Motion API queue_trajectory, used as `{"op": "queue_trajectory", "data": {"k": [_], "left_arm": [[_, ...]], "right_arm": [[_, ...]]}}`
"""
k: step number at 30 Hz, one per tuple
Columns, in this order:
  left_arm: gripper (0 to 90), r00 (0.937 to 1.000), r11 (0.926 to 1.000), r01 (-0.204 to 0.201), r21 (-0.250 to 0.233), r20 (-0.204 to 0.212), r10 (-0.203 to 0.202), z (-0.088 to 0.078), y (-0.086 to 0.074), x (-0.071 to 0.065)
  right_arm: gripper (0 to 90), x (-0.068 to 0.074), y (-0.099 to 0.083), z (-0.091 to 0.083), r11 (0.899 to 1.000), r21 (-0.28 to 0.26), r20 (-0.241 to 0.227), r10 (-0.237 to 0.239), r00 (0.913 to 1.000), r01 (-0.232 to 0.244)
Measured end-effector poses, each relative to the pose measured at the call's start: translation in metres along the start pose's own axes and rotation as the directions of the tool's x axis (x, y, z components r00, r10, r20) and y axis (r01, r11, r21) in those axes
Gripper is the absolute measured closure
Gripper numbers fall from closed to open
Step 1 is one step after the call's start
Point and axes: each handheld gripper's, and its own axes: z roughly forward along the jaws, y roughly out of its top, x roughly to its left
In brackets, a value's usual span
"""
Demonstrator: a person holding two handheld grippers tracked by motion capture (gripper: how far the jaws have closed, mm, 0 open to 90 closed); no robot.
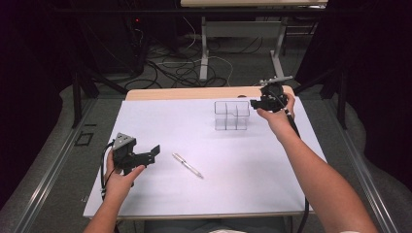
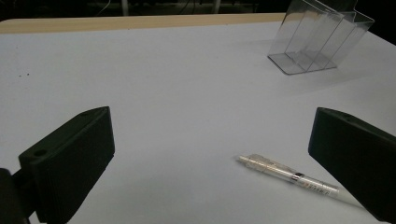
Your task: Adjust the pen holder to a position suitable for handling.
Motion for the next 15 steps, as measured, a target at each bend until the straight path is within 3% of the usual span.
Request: {"op": "queue_trajectory", "data": {"k": [15], "left_arm": [[0.3, 0.9999, 0.9999, -0.006, 0.009, -0.012, 0.006, 0.001, -0.001, 0.002]], "right_arm": [[77.1, -0.009, -0.003, 0.028, 0.998, 0.027, 0.050, 0.047, 0.9976, -0.048]]}}
